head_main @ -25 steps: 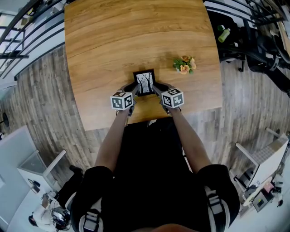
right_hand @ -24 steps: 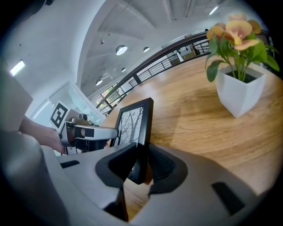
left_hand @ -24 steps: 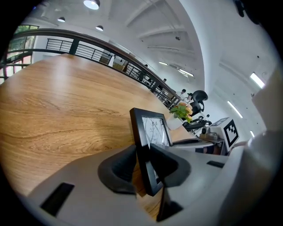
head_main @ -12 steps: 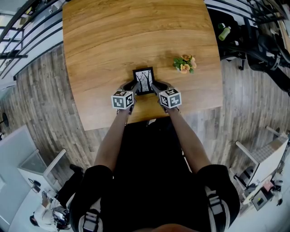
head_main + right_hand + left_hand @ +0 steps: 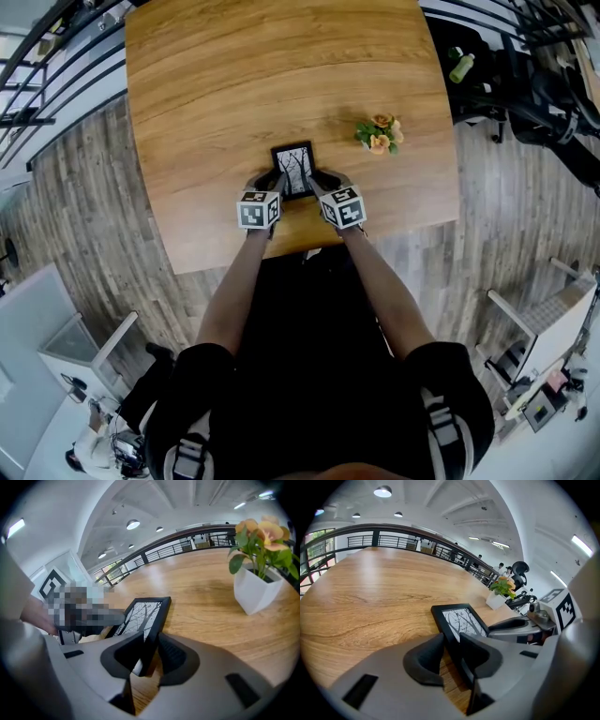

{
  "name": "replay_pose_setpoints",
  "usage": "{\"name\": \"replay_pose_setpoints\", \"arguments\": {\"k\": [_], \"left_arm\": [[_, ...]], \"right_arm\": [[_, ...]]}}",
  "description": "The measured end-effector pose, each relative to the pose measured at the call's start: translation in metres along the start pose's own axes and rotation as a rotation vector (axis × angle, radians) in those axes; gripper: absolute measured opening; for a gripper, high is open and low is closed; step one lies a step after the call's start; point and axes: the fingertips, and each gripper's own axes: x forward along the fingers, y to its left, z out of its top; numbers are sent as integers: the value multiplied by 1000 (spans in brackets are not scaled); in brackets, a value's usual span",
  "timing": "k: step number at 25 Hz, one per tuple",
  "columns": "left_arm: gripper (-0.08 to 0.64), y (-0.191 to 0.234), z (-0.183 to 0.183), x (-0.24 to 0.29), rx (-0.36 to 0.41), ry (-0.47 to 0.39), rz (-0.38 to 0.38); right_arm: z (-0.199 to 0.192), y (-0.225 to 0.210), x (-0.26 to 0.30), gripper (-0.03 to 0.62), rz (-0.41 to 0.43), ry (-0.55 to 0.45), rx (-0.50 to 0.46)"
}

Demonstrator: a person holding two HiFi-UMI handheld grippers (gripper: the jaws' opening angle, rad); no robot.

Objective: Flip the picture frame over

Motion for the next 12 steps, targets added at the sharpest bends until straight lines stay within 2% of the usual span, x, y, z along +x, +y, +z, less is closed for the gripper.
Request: {"name": "replay_pose_setpoints", "arguments": {"k": [7,12], "left_arm": [[124,-1,-1,-1,6,-6,10],[126,-2,1,-3,57,-2,23]], "right_arm": [[1,1,-3,112,-19,-4,-40],[6,1,-3,113,-32,-13,-70]]}}
